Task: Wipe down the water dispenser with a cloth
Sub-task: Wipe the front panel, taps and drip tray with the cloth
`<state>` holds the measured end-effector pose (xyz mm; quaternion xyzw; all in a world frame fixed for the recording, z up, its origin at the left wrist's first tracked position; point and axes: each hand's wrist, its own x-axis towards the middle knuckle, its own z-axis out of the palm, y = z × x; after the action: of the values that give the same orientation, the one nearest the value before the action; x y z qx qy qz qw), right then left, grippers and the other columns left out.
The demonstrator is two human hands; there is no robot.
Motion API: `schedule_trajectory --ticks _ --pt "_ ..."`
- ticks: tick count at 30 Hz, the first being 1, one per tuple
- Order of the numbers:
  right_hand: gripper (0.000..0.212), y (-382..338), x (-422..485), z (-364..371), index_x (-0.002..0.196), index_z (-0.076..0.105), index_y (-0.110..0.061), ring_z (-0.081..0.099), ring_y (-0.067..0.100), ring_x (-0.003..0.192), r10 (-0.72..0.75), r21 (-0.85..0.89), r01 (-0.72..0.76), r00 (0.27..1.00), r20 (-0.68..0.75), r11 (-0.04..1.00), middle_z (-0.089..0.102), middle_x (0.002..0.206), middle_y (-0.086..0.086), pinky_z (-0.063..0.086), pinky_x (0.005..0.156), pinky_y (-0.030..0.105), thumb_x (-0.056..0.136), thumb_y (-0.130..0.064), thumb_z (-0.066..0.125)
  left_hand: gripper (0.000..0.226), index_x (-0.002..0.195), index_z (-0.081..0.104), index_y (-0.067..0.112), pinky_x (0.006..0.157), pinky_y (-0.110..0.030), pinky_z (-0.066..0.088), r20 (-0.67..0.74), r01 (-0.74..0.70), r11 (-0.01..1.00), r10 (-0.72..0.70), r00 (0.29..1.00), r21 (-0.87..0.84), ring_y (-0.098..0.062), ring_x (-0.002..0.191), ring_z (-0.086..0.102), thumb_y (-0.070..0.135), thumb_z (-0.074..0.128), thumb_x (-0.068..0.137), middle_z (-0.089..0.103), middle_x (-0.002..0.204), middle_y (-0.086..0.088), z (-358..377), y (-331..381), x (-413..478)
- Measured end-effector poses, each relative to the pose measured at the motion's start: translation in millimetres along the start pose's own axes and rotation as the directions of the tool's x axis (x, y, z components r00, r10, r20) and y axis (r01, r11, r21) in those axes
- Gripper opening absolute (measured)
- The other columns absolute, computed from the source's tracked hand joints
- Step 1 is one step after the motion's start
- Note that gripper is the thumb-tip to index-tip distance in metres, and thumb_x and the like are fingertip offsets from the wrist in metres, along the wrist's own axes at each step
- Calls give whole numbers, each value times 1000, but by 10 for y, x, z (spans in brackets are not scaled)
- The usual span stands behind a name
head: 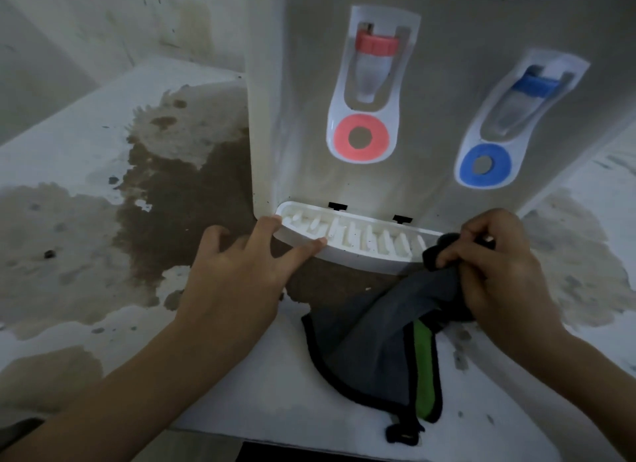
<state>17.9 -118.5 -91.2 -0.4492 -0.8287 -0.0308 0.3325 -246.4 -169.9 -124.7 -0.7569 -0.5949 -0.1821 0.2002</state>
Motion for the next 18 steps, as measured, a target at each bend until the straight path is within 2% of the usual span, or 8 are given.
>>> schedule_trajectory --ticks 2,3,5,7,9,13,15,18 --pt "17 -36 34 -25 78 63 -11 41 11 86 86 88 -89 996 37 992 47 91 7 36 78 13 76 -9 46 57 119 63 27 72 -42 41 -12 -26 999 26 1000 29 -32 76 61 5 49 68 63 108 -17 -67 16 38" --pt "21 -70 67 -8 84 61 -18 46 17 89 64 101 -70 996 64 992 51 93 11 38 78 23 77 -8 44 55 117 64 26 73 -44 40 -9 -40 999 40 999 36 -33 80 59 8 52 67 63 109 -16 -95 29 60" --pt "28 -138 153 58 96 57 -27 51 30 92 -29 111 14 990 136 994 55 98 14 37 78 34 81 -11 39 49 114 66 23 75 -44 37 -12 -63 997 63 998 38 -33 84 56 12 52 69 64 110 -12 -131 53 95" --pt "27 -189 244 148 98 60 -27 51 34 95 -102 131 80 980 170 988 53 102 14 35 79 33 84 -8 47 43 111 66 22 76 -42 33 -30 -70 997 70 997 27 -31 84 55 12 48 74 65 107 -7 -134 77 112" --pt "28 -245 328 235 99 70 -20 51 35 92 -238 61 231 961 142 971 52 106 12 40 75 34 82 -1 58 39 110 66 19 76 -41 31 -59 -53 999 53 997 -2 -29 84 56 11 50 75 66 103 -3 -100 83 108" --pt "38 -279 398 347 112 68 -18 52 27 86 -575 -122 619 773 267 776 62 115 5 37 70 34 83 -5 48 35 106 67 17 74 -39 32 -138 2 1000 -6 990 -25 -27 78 58 8 55 75 67 90 -1 -30 63 111" --pt "40 -271 389 334 114 67 -19 57 27 84 -627 -195 700 706 328 687 65 114 0 34 69 34 94 -6 34 33 103 69 17 75 -39 32 -168 7 1000 -11 986 -27 -27 75 58 6 56 75 68 86 -1 -4 58 111" --pt "50 -201 319 232 110 69 -15 61 27 89 -642 -261 729 682 349 633 66 114 1 34 74 34 103 -10 20 29 99 71 16 75 -38 32 -203 -6 998 -6 979 -60 -26 74 60 5 56 76 69 86 0 -3 33 91"
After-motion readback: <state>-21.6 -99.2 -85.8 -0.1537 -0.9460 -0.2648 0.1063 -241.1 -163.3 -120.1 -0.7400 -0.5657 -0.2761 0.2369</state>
